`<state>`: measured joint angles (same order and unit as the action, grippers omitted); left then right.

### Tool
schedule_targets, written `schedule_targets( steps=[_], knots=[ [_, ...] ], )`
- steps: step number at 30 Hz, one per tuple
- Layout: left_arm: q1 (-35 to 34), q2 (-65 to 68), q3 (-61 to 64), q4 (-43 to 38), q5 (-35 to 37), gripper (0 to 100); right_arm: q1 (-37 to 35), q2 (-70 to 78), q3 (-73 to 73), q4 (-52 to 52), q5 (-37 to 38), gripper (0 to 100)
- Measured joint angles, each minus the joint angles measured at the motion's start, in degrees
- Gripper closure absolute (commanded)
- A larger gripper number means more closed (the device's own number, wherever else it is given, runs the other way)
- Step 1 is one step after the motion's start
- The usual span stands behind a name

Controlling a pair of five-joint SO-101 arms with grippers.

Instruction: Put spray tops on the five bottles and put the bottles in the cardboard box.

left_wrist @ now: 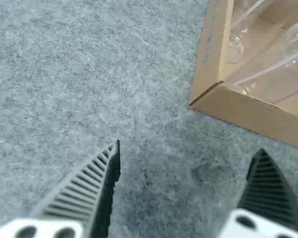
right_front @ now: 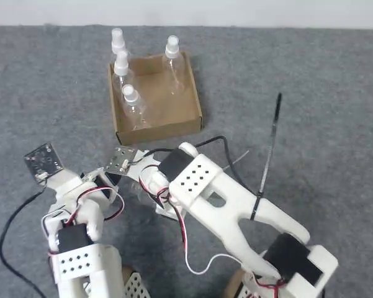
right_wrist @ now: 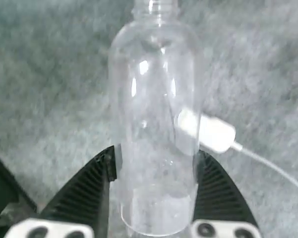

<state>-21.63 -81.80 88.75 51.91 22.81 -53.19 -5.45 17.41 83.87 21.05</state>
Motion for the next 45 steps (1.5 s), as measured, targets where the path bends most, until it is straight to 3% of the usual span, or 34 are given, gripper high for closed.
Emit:
schedule_targets(
  steps=[11, 21, 25, 45],
  knots=[
    [0.0, 0.0, 0.0, 0.0, -0.1, 62, 5.6, -4.7, 0.4, 4.6, 0.6, 90.4],
    [0.0, 0.0, 0.0, 0.0, -0.1, 62, 7.9, -17.2, 12.8, 4.8, 1.0, 90.0],
    [0.0, 0.0, 0.0, 0.0, -0.1, 62, 12.8, -20.0, 14.3, 4.9, 1.1, 90.0],
    [0.0, 0.0, 0.0, 0.0, -0.1, 62, 35.7, -31.8, 28.5, 4.9, 15.4, 90.0]
  ],
)
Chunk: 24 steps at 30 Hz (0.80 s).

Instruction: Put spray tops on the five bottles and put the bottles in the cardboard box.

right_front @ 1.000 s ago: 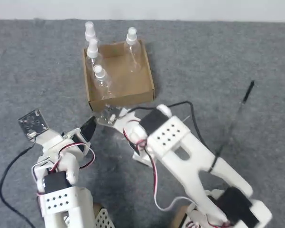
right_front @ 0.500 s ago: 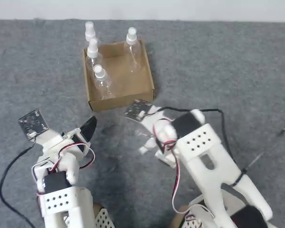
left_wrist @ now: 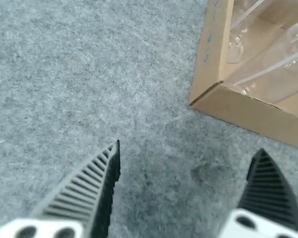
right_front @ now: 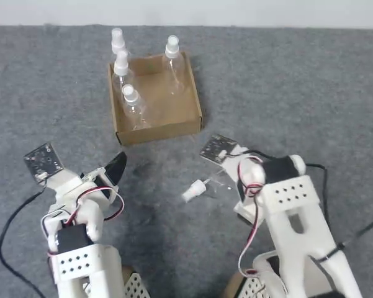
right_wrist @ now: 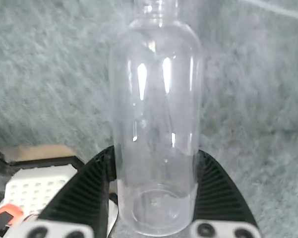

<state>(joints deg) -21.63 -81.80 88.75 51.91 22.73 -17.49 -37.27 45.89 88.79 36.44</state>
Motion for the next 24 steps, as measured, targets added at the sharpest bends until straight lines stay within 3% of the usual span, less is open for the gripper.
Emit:
schedule_targets(
  steps=[10, 20, 24],
  knots=[
    [0.0, 0.0, 0.0, 0.0, 0.0, 62, 7.2, -4.7, 8.2, -2.6, 4.3, 90.0],
    [0.0, 0.0, 0.0, 0.0, 0.0, 62, 8.8, -4.8, 12.3, -6.0, 4.4, 89.5],
    [0.0, 0.0, 0.0, 0.0, 0.0, 62, 8.8, -4.8, 12.3, -6.2, 4.4, 79.7]
  ],
)
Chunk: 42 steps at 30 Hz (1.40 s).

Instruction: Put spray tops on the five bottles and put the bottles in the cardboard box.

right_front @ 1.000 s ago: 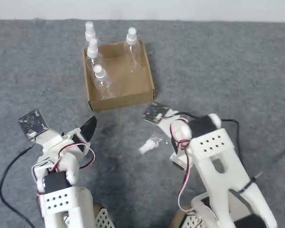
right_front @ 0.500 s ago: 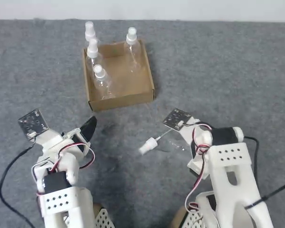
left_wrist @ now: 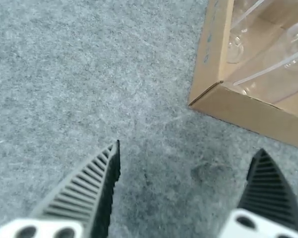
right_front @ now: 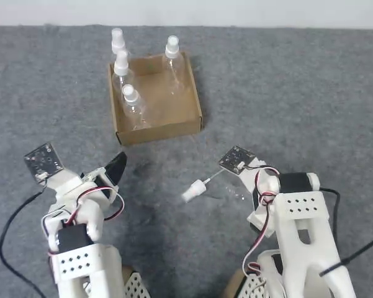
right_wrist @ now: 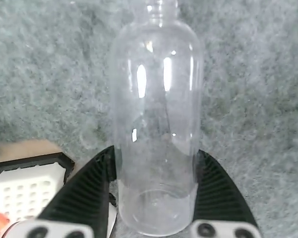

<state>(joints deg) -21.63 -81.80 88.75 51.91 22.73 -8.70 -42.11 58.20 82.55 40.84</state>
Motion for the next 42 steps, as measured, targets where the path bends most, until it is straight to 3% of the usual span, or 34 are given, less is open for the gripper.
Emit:
schedule_targets(
  steps=[6, 16, 32, 42],
  knots=[
    [0.0, 0.0, 0.0, 0.0, 0.0, 62, 0.0, 0.0, 0.0, -0.2, 0.0, 63.9],
    [0.0, 0.0, 0.0, 0.0, 0.0, 62, -0.4, 0.0, 0.0, -0.2, 0.0, 69.0],
    [0.0, 0.0, 0.0, 0.0, 0.0, 62, -13.7, 0.0, -1.5, -0.4, -7.6, 69.1],
    [0.0, 0.0, 0.0, 0.0, 0.0, 62, -14.5, 0.0, -1.5, -4.2, -9.2, 69.1]
  ],
)
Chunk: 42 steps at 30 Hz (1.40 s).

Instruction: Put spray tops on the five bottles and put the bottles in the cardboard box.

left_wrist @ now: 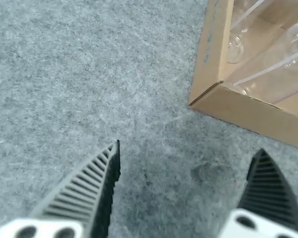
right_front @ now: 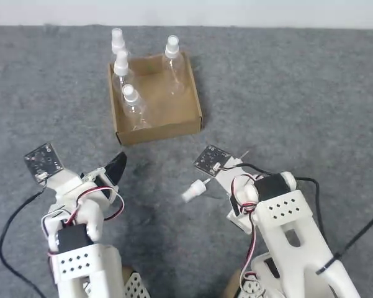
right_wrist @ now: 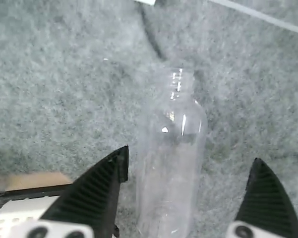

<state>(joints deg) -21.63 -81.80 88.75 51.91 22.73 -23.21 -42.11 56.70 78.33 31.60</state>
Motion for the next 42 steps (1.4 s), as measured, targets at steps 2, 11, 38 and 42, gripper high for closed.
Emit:
schedule_targets(
  steps=[2, 11, 38, 42],
  knots=[
    [0.0, 0.0, 0.0, 0.0, 0.0, 62, -0.3, 0.0, 0.0, -0.1, 0.0, 69.1],
    [0.0, 0.0, 0.0, 0.0, 0.0, 62, -0.5, 0.0, 1.1, -6.0, -0.2, 69.2],
    [0.0, 0.0, 0.0, 0.0, 0.0, 62, -0.5, 0.0, 9.0, -12.7, -0.2, 69.2],
    [0.0, 0.0, 0.0, 0.0, 0.0, 62, -0.5, 0.0, 11.8, -15.2, -0.2, 69.3]
  ],
)
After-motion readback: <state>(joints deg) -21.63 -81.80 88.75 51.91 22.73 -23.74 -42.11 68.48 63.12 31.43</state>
